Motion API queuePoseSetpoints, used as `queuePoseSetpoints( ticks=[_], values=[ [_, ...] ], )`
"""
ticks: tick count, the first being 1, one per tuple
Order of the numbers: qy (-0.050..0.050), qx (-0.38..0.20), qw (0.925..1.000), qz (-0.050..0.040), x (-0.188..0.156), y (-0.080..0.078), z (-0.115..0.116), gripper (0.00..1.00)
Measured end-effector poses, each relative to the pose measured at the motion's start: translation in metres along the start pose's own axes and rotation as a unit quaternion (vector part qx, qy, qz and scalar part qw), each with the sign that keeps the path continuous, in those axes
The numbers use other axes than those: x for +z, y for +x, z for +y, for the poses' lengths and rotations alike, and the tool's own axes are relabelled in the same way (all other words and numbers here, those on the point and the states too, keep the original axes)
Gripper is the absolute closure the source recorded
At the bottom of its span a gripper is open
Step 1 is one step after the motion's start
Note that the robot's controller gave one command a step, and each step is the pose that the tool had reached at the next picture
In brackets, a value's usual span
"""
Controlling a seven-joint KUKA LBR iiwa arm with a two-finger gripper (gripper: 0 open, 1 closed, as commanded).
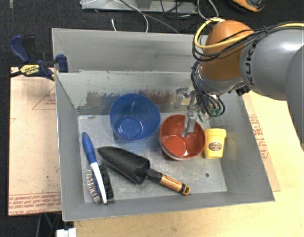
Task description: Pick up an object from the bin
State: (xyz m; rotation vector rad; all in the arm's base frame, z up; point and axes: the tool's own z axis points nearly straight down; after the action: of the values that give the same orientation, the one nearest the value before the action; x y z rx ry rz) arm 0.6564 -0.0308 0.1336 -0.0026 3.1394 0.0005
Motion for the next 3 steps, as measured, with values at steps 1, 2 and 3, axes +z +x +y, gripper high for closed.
queuePoseSetpoints(
  ticks=[1,2,3],
  values=[
    [0.000,0.000,1.0000,0.0000,0.000,0.000,0.000,0.00],
    [0.000,-0.115,0.9934,-0.0009,0.060,0.004,-0.001,0.00],
    [0.000,-0.112,0.9937,-0.0022,0.046,0.003,0.014,0.00]
  ],
)
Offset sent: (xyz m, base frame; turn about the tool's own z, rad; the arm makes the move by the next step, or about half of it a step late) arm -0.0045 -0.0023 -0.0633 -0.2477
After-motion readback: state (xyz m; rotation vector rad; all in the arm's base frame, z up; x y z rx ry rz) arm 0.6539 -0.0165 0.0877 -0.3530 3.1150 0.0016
